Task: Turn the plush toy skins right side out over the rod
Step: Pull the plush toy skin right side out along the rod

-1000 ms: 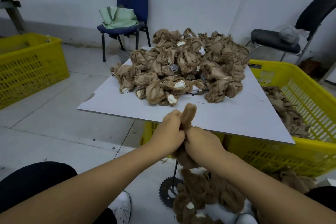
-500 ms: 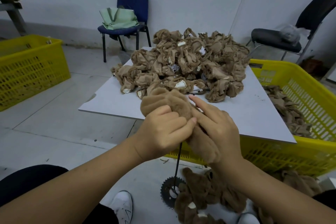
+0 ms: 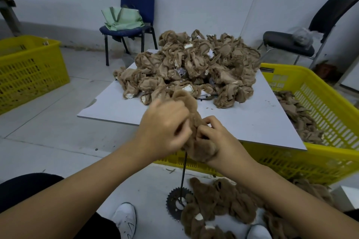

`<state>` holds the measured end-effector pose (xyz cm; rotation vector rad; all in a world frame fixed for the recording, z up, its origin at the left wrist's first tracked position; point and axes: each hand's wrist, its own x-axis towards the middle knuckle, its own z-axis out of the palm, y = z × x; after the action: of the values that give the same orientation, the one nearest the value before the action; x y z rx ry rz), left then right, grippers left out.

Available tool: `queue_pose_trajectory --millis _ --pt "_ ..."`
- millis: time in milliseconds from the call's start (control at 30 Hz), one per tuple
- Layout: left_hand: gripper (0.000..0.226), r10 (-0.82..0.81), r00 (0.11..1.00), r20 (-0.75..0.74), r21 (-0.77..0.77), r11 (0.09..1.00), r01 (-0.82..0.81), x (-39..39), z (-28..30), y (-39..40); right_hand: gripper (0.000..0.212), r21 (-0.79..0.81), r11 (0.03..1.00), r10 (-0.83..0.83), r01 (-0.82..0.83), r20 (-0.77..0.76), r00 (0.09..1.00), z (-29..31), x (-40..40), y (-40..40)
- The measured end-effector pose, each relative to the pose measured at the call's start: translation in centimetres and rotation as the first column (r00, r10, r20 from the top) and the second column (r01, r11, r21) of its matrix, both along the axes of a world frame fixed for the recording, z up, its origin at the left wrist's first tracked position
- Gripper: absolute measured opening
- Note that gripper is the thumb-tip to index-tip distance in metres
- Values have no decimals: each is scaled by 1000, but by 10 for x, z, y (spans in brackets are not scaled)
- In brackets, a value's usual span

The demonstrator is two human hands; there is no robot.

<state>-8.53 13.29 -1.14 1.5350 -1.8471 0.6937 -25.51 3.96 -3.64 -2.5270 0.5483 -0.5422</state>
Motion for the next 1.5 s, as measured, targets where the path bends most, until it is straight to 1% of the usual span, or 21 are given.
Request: queue_pose_trajectory --millis 33,100,133,167,200,233,267,367,433,500,600,667,767,933,1033,1067,1133,1233,1333,1400,1500 --pt "22 139 988 -66 17 990 -138 0 1 -3 32 22 1000 22 -22 -8 1000 -1 0 0" --pt "52 360 905 -229 293 912 -289 4 2 -9 32 75 995 68 -67 -10 998 -2 -1 0" --pt "59 397 847 -353 464 861 -210 7 5 -11 32 135 987 88 -87 -2 996 -2 -2 0" --pt "55 375 757 -536 561 828 -13 10 8 -11 33 230 968 101 -101 14 995 1 -3 0" --pt "43 325 611 -722 554 800 229 13 9 -11 35 339 935 100 -105 31 995 4 -4 0" --pt "26 279 498 -821 491 791 366 16 7 -13 36 432 896 83 -99 55 995 7 -5 0" --pt "16 238 482 -844 450 803 392 16 7 -13 34 502 860 54 -90 87 995 9 -5 -2" --pt "23 127 620 -774 372 884 283 15 4 -15 43 639 767 -59 -61 165 985 11 -3 -10" --pt "35 46 740 -672 291 934 206 12 4 -15 70 708 706 -110 16 88 990 11 1 -17" --pt "26 -44 829 -558 208 959 190 9 3 -14 90 788 611 -108 84 -22 994 9 3 -21" --pt "14 -147 887 -437 113 970 216 7 3 -11 81 855 514 -73 64 -31 997 7 6 -22" --pt "17 -169 920 -354 94 972 215 10 3 -8 62 831 555 -72 33 8 997 7 10 -21" --pt "34 -99 962 -256 112 985 131 13 5 -6 40 708 706 -108 19 81 991 9 14 -22" --pt "47 -14 988 -156 174 984 41 16 7 -5 32 494 870 -137 13 215 967 16 15 -19" --pt "69 72 996 -54 311 949 -51 19 4 -5 29 321 946 -108 38 203 973 18 17 -15" --pt "66 112 994 1 352 930 -106 18 2 -5 27 277 959 -113 55 198 974 18 18 -14" --pt "43 176 984 20 451 877 -166 16 -3 -6 25 240 966 -140 99 161 977 15 20 -13" --pt "26 250 955 -160 585 804 -112 11 -8 -6 21 318 933 -167 166 -22 986 12 25 -18" --pt "29 215 975 -54 593 793 -141 10 -9 -7 14 453 875 -105 168 -161 981 10 27 -23" --pt "36 182 980 -78 608 788 -98 10 -6 -5 13 469 871 -84 146 -151 985 9 25 -21" --pt "24 112 960 -255 560 827 52 9 -3 -2 10 492 866 -108 95 -1 994 11 22 -17"
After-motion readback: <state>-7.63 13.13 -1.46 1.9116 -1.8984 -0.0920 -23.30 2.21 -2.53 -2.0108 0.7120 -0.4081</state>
